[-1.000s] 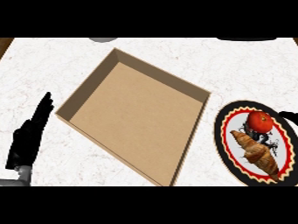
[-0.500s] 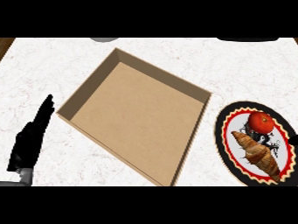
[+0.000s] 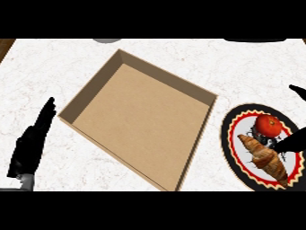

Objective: Pick the tomato from the plate and place it in the cardboard box

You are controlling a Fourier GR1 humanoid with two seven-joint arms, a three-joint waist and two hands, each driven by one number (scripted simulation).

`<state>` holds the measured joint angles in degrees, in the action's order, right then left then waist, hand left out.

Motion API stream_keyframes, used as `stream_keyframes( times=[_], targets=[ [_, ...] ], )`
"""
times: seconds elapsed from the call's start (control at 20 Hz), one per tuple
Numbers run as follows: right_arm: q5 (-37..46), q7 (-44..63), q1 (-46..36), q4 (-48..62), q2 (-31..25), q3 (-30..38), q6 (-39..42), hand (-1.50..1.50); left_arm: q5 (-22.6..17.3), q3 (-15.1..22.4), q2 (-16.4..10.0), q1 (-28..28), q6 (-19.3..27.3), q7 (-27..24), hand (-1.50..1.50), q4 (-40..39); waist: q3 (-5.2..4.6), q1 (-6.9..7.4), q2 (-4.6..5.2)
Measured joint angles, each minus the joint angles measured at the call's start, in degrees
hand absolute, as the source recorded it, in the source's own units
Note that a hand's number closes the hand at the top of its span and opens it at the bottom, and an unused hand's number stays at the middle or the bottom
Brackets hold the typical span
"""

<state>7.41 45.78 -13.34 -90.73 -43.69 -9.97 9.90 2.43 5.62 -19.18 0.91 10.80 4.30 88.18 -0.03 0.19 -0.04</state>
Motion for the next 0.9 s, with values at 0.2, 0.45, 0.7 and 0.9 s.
stream_keyframes(
  times=[0.2, 0.45, 0.7, 0.9],
  targets=[
    [3.5, 2.6, -1.0, 1.1, 3.2, 0.6, 1.7, -1.5, 0.7, -1.1, 0.9, -0.3, -0.8, 0.8, 0.0, 0.2, -0.01, 0.01, 0.01],
    [6.8, 4.2, 1.0, 0.1, 6.3, 2.0, 4.0, -1.5, 1.6, -2.5, 2.1, -0.6, -2.2, -0.7, 0.0, -1.5, 0.01, -0.14, 0.01],
    [10.8, 2.9, 1.1, 1.4, 10.1, 4.0, 5.5, -1.5, 3.2, -3.7, 3.3, -0.8, -3.0, -0.3, 0.0, -1.6, 0.01, -0.1, 0.01],
    [14.1, -0.4, 1.5, 4.3, 12.0, 5.9, 6.3, -1.5, 4.3, -4.3, 3.9, 0.0, -4.0, 0.6, 0.0, 0.4, 0.03, -0.05, 0.02]
  ],
)
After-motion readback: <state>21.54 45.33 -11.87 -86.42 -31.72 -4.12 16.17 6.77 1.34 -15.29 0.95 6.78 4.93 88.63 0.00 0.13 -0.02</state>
